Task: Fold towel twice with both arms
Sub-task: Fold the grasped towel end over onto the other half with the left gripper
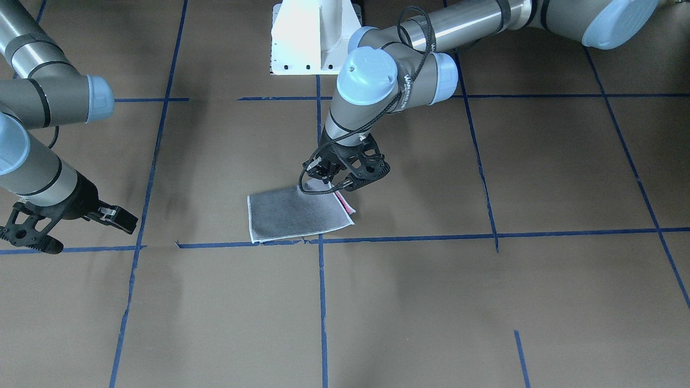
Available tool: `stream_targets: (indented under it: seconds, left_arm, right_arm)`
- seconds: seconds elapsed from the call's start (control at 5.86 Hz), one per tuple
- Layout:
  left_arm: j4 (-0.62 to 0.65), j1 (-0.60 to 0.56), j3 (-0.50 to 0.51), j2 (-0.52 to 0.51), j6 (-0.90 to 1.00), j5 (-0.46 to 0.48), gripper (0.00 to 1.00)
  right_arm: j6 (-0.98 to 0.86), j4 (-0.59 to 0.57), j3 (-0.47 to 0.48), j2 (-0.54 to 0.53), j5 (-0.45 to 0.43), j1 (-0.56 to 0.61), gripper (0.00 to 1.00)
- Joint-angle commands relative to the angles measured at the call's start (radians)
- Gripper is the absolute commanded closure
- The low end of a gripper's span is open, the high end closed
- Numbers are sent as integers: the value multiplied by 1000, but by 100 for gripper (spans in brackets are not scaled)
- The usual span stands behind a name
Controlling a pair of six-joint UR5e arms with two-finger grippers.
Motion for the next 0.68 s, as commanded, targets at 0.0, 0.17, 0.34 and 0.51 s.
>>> stream_targets:
  seconds: [0.0, 0.17, 0.34, 0.51]
  left_arm:
    - [13, 9, 137, -122, 11, 25, 100]
    - [14, 14, 209, -176, 66, 39, 100]
    - [16, 62, 272, -219, 127, 124, 100]
    - [13, 82, 342, -263, 148, 161, 100]
  right_arm:
    - [0, -3, 10, -2, 2, 1, 0]
    - [0, -3, 11, -2, 3, 6, 0]
    - [-2, -3, 12, -2, 5, 6, 0]
    - [-2, 0, 38, -30, 3, 4, 0]
